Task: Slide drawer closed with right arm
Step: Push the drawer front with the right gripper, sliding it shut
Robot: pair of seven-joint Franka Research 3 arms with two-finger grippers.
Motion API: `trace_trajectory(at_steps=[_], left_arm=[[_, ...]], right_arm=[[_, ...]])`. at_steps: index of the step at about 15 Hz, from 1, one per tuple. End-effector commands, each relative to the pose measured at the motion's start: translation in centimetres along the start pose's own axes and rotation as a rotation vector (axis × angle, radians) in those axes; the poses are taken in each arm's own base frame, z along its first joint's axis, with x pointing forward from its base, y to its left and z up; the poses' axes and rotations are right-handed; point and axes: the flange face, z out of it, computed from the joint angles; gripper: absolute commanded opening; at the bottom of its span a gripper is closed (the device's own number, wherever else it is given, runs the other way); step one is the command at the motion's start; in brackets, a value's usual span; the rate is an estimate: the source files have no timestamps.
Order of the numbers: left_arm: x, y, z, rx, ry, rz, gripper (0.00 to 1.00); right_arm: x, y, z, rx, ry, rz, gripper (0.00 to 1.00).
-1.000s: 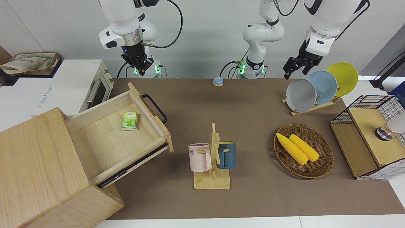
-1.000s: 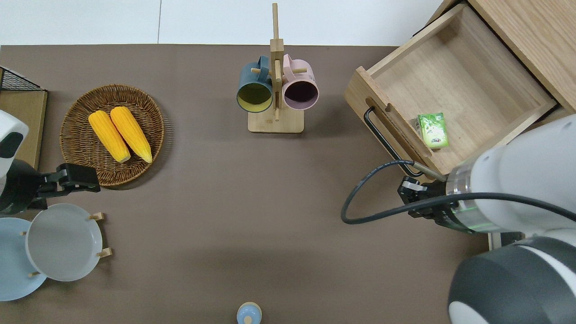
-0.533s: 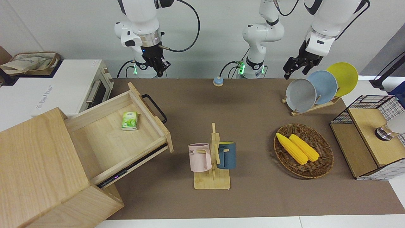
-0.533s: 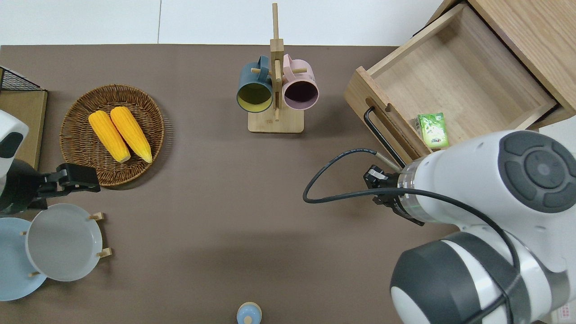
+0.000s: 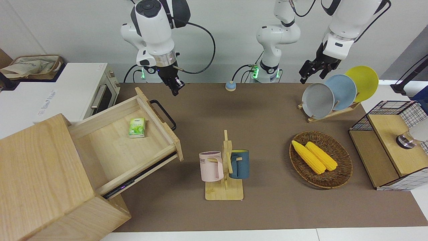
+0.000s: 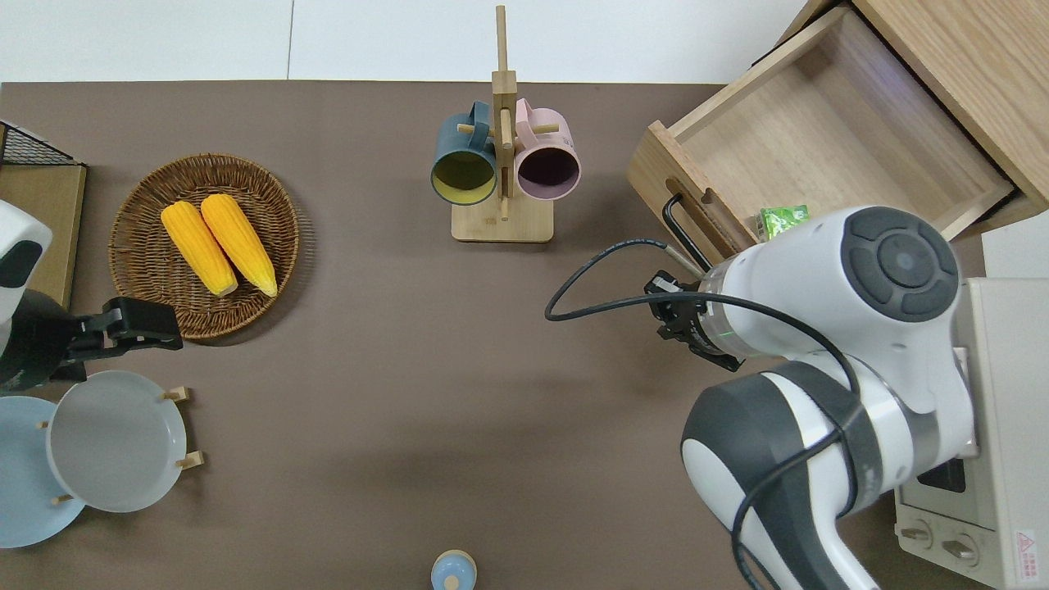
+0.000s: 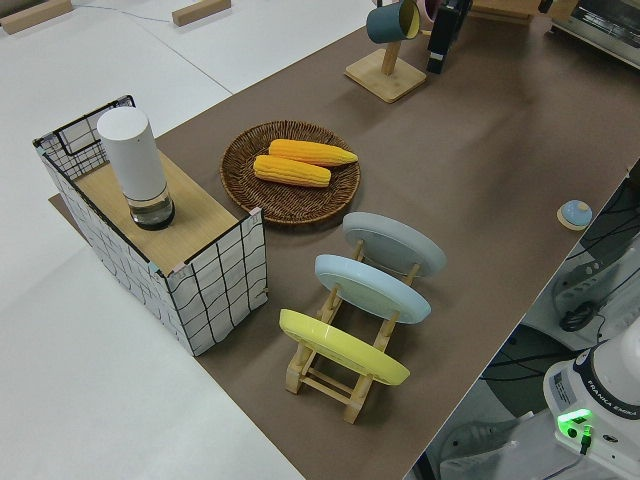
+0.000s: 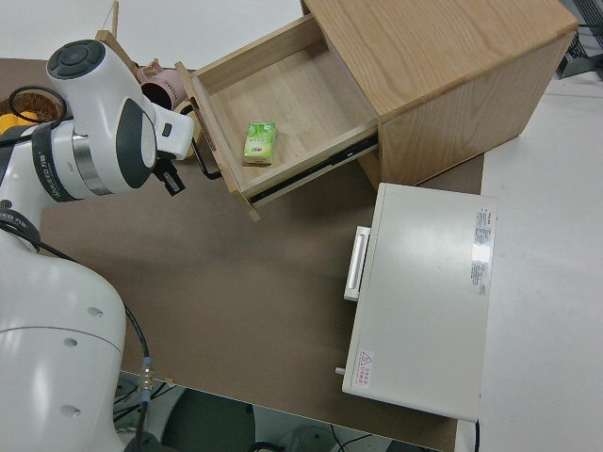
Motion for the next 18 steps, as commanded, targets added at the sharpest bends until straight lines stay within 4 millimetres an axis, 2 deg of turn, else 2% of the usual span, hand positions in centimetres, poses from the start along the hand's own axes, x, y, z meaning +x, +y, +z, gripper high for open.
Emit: trace_trajectory(at_steps=[1, 5, 13, 15, 18], left_arm=[[-0.4, -0.3, -0.4, 0.001, -0.005, 0.006, 0.99], [-0.4, -0.3, -0.4, 0.001, -0.005, 0.006, 0.99], [-0.4, -0.3, -0.5, 0.000, -0.003, 0.006, 0.99], [-0.4, -0.3, -0.5, 0.000, -0.003, 0.006, 0.99], [-0.4, -0.3, -0.5, 0.000, -0.003, 0.006, 0.99]], right_arm=[[0.7, -1.7, 2.1, 0.014, 0.054, 0.038, 0.000], [1.9, -2.2, 3.0, 0.024, 0.101, 0.048, 0.000], [3.9, -2.1, 3.1, -0.009, 0.170, 0.050, 0.000], [5.3, -2.6, 2.4, 0.003, 0.181, 0.063, 0.000], [8.4, -2.3, 1.9, -0.007, 0.210, 0.083, 0.000]])
